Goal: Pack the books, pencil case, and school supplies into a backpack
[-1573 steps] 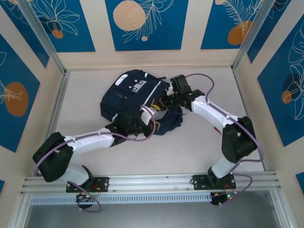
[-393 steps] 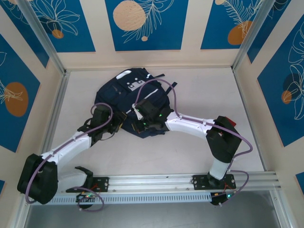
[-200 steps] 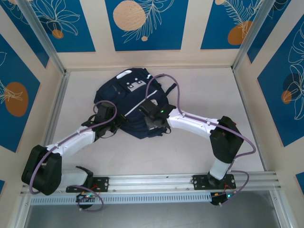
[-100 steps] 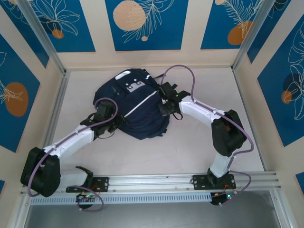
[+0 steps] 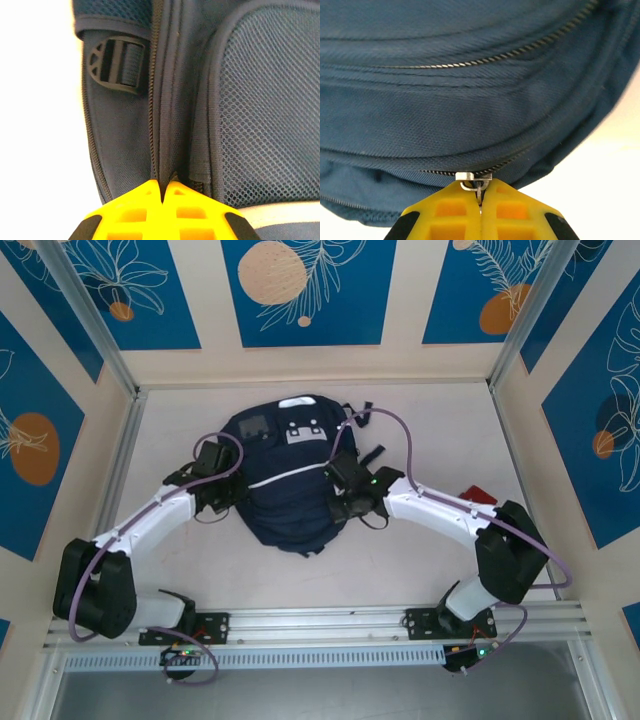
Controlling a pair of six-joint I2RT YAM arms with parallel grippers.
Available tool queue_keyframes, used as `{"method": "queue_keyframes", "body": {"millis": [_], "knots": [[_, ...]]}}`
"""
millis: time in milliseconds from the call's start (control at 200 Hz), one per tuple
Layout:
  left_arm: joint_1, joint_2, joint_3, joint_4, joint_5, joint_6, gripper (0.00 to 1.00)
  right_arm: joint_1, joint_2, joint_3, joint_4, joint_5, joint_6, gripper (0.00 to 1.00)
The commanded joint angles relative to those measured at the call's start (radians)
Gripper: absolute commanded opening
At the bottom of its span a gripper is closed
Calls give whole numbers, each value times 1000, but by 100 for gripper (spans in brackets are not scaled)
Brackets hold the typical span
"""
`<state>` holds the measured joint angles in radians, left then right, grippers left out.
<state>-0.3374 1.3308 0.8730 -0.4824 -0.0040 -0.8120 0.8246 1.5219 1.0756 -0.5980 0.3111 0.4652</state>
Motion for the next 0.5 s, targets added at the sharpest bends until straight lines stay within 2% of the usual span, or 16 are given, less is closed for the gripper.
{"method": "queue_keyframes", "body": {"millis": [0,85,195,270,365,495], "knots": [[26,-12,29,-126,-174,1,6,63,1,10,30,-100,109,0],[27,-29,44,-199,-246,-17,20,102,52,58,66,-125,121,0],[27,-37,84,-345,-360,-17,43,132,117,130,65,-129,112,0],[26,-54,87,-392,-398,-13,55,139,147,169,64,-134,100,0],[27,-90,77,-410,-392,-17,63,141,168,201,63,-142,90,0],[26,-169,53,-388,-317,-40,65,144,180,226,66,-148,88,0]]}}
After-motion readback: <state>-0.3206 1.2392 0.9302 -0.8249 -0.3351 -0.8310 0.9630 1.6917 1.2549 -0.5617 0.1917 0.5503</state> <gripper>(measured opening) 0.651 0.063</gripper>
